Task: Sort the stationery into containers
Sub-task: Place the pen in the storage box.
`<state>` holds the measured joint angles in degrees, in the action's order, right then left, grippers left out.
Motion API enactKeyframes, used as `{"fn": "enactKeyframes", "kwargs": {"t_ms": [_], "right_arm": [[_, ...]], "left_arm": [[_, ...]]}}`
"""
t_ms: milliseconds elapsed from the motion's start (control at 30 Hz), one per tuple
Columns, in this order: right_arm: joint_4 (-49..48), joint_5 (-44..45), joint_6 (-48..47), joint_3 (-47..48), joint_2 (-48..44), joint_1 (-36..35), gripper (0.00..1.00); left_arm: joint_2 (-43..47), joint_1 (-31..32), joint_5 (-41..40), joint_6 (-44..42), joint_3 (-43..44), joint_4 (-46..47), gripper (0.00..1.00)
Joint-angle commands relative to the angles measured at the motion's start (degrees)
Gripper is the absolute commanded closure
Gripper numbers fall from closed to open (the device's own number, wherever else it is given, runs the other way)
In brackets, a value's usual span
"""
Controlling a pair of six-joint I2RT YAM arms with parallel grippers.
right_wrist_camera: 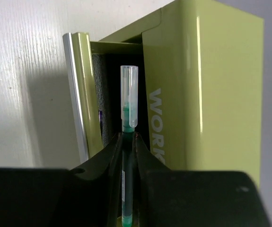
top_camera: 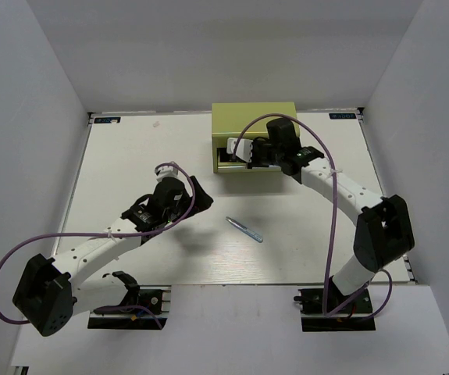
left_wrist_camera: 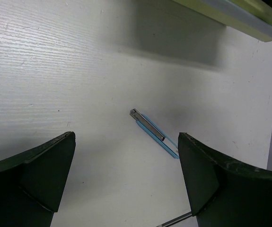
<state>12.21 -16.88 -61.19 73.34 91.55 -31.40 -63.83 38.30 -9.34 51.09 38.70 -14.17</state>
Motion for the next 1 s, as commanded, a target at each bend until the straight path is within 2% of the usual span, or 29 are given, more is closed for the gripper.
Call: {"fn": "enactKeyframes", "kwargs": {"t_ms": [0,100,233,300,367,467,533,567,633,667,767,867,967], "right_arm": [[-0.78,-1.48,-2.71,2.24,2.23,0.9,0.82],[-0.69,-1.57,-2.45,3.3,3.37,1.43,0.65],[0.19,-3.41,-0.69,4.88,3.11,2.04,0.61],[1.67,-4.55,1.59,5.58,2.41,2.66,0.65],[2.82,-7.8,4.13,6.2,1.36,3.36,0.85],[5.19,-12.99,4.41,5.59,-0.84,3.71,1.0],[8.87,-17.89,2.06,5.06,-2.24,3.8,1.0],[10.37,-20.44,-2.66,5.32,-2.34,3.71,1.0],[19.82,-22.48,-6.29,6.54,-1.64,3.62,1.0],[22.48,-24.23,-11.79,8.03,-0.68,3.71,1.0],[34.7,-25.56,-15.8,12.07,2.75,3.8,1.0],[38.33,-24.6,-16.95,14.19,5.13,3.71,1.0],[35.44,-22.76,-15.55,11.75,5.22,3.36,1.0]], "left_arm": [[1.17,-0.25,1.34,0.15,-0.03,1.43,0.01],[0.64,-0.25,1.35,0.15,0.59,1.43,0.01],[0.64,-0.25,1.35,0.15,0.59,1.43,0.01],[0.64,-0.25,1.87,0.15,0.59,1.95,0.01],[0.64,-0.25,1.87,0.15,-0.02,2.57,0.01],[0.64,-0.25,2.4,-0.37,-0.03,3.71,0.01],[0.64,-0.25,2.92,-0.38,-0.03,3.72,0.01],[0.64,-0.25,2.93,-0.38,-0.03,4.41,0.01],[0.02,-0.25,3.62,-0.9,-0.03,5.03,0.01],[0.02,-0.25,3.63,-0.9,-0.03,5.03,0.01],[-0.5,-0.25,3.63,-0.91,-0.03,5.56,0.01],[-0.5,-0.25,3.63,-0.91,-0.03,5.56,0.01],[-0.5,-0.25,3.63,-0.91,-0.03,5.56,0.01]]}}
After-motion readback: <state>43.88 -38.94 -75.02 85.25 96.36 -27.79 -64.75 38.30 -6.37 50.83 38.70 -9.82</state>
